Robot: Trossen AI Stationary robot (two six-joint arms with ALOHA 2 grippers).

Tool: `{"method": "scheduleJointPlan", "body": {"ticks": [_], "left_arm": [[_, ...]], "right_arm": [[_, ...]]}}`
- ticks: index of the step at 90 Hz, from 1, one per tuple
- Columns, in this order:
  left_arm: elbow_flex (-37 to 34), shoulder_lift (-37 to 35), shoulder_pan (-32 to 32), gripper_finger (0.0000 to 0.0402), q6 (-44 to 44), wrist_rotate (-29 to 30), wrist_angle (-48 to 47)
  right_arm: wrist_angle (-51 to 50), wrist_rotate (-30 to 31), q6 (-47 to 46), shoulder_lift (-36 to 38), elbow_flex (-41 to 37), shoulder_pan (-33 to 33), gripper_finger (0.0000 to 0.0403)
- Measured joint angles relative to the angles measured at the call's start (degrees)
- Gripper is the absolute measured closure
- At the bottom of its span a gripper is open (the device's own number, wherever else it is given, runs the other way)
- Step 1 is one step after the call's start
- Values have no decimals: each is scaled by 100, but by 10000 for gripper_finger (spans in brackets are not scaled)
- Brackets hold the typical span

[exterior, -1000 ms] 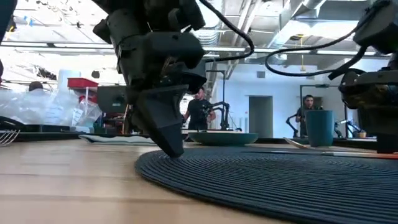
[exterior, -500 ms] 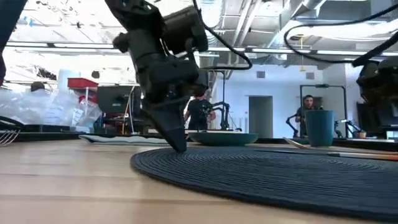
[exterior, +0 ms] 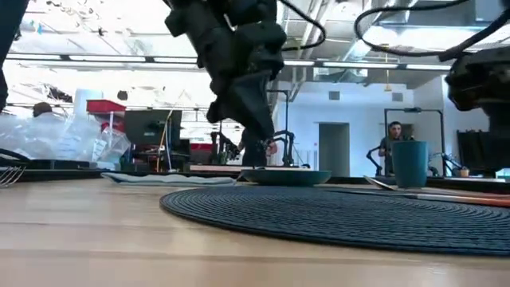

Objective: Set table place
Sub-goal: Adjust the blue placemat on the table

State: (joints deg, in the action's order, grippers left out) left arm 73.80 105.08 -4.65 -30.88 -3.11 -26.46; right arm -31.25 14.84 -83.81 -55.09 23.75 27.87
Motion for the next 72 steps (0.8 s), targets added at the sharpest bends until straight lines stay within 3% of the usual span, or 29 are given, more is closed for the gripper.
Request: {"method": "scheduleJointPlan", "body": {"ticks": [16, 38, 55, 72], "left_arm": [[-157, 207, -550, 361, -414, 281, -165], [-170, 604, -835, 361, -759, 303, -93], [-166, 588, -862, 361, -647, 323, -75], [-164, 673, -807, 361, -286, 328, -228]], "right_arm": [[78, -434, 952, -37, -27, -894, 403], [233, -1110, 1828, -42, -266, -1860, 403], [607, -1475, 1952, -39, -502, -2009, 403], [790, -1505, 1548, -42, -660, -1670, 403]]}}
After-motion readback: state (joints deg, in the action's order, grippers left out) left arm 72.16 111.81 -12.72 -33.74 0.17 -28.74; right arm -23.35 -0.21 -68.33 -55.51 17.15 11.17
